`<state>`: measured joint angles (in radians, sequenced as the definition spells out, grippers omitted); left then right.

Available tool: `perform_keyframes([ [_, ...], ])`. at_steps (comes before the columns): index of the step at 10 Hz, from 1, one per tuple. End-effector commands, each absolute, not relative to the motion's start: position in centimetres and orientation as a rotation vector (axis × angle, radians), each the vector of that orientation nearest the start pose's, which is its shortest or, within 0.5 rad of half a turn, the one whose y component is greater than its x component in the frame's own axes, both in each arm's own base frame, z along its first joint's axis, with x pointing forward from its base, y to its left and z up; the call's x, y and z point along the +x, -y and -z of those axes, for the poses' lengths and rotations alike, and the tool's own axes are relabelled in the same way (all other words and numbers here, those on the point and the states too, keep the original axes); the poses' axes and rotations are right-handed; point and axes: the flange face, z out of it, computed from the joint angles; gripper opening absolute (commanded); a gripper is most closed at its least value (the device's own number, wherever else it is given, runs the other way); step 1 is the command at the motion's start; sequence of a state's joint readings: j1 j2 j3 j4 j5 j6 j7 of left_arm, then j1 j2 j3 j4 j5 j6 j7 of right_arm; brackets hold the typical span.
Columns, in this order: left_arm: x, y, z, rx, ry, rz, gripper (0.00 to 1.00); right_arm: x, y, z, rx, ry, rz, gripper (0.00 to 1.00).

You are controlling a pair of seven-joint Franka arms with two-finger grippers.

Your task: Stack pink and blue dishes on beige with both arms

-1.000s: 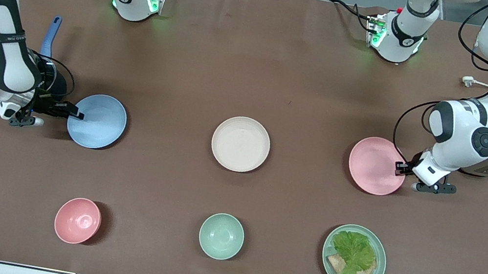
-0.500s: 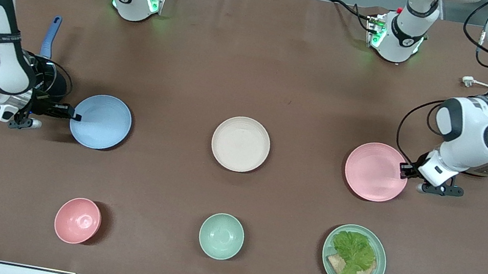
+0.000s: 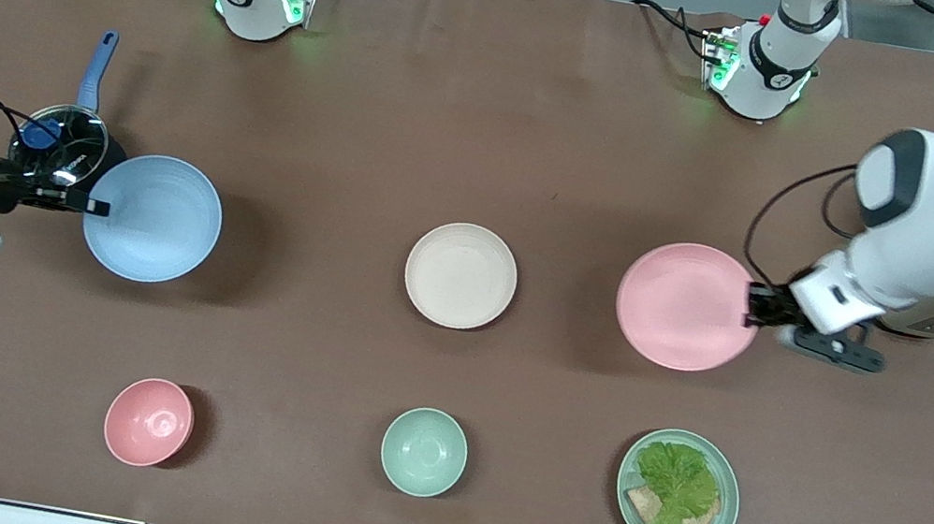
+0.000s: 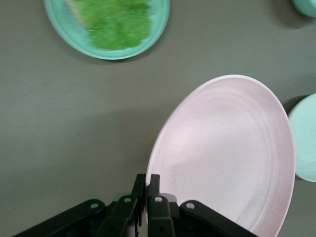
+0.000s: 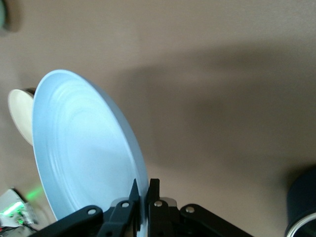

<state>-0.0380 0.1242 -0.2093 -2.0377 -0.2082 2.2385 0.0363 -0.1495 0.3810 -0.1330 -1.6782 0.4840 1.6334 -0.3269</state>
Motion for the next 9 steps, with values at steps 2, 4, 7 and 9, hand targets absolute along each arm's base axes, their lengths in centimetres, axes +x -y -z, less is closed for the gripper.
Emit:
perform_keyframes([
  [2, 54.8, 25.5, -34.3, -3.417, -0.24, 0.056, 0.0, 61.2, 3.7, -41.4, -2.647, -0.23, -0.425, 0.01],
  [4, 53.4, 30.8, -32.8, -3.474, -0.21, 0.115, 0.0, 61.4, -3.0, -42.3, -2.682, -0.27, -0.463, 0.01],
  [7, 51.7, 35.7, -27.5, -3.522, -0.261, 0.057, 0.02, 61.3, -10.7, -40.2, -2.713, -0.265, -0.417, 0.01],
  [9, 51.7, 37.9, -22.8, -3.544, -0.291, 0.03, 0.03, 60.7, -13.2, -38.3, -2.718, -0.24, -0.387, 0.01],
])
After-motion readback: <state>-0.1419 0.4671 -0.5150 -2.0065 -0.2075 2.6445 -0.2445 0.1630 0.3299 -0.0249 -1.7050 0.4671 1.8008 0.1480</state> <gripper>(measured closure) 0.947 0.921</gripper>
